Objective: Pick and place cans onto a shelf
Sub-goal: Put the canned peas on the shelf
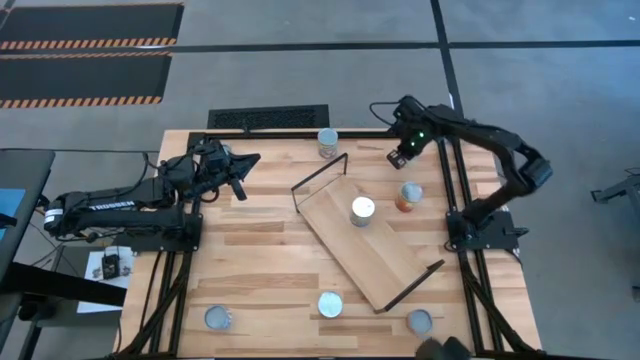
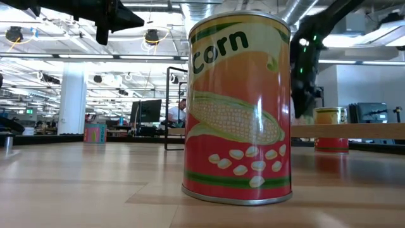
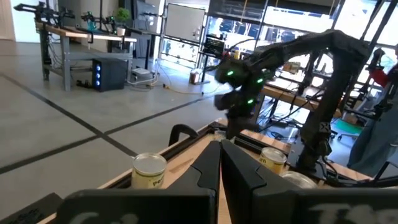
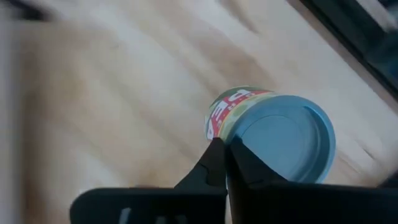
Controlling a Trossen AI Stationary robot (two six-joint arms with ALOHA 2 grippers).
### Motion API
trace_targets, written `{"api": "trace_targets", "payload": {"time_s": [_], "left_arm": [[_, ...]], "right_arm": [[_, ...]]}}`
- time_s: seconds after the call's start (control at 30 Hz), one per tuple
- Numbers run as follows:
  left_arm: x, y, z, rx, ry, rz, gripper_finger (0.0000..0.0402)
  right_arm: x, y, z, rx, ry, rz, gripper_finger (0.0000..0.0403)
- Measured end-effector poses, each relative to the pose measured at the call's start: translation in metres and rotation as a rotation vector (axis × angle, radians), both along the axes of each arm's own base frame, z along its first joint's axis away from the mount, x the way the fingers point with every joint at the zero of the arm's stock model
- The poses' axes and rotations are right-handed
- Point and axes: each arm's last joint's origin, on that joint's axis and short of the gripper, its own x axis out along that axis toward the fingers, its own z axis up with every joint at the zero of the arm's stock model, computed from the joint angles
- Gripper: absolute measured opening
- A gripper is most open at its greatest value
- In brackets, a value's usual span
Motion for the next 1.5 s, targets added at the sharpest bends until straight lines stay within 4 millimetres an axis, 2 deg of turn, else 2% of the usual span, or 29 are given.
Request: {"api": "trace_targets", "payload": {"time_s": [0.17, 0.33, 0.5, 0.67, 0.9, 1.07, 1.27, 1.5], "left_arm": [[0.000, 0.000, 0.000, 0.000, 0.003, 0.007, 0.0000], [0.000, 0.001, -0.002, -0.005, 0.022, 0.024, 0.0000], [0.000, 0.001, -0.003, -0.010, 0.027, 0.025, 0.0000], [0.000, 0.001, -0.003, -0.011, 0.027, 0.025, 0.0000], [0.000, 0.000, -0.003, -0.016, 0.025, 0.018, 0.0000], [0.000, 0.000, -0.003, -0.017, 0.029, 0.018, 0.0000], [0.000, 0.000, -0.004, -0.021, 0.035, 0.018, 0.0000], [0.000, 0.000, -0.004, -0.021, 0.037, 0.020, 0.0000]], "right_arm": [[0.019, 0.048, 0.029, -0.043, -0.093, 0.208, 0.0007], [0.044, 0.098, 0.043, -0.069, -0.138, 0.424, 0.0003], [0.080, 0.128, 0.055, -0.153, -0.118, 0.558, 0.0004], [0.115, 0.131, 0.059, -0.135, -0.109, 0.577, 0.0003], [0.147, 0.123, 0.046, -0.066, -0.022, 0.537, 0.0007], [0.159, 0.120, 0.038, -0.054, 0.001, 0.553, 0.0007], [0.168, 0.118, 0.027, -0.023, 0.017, 0.485, 0.0007], [0.168, 0.118, 0.027, -0.012, -0.001, 0.414, 0.0008]]}}
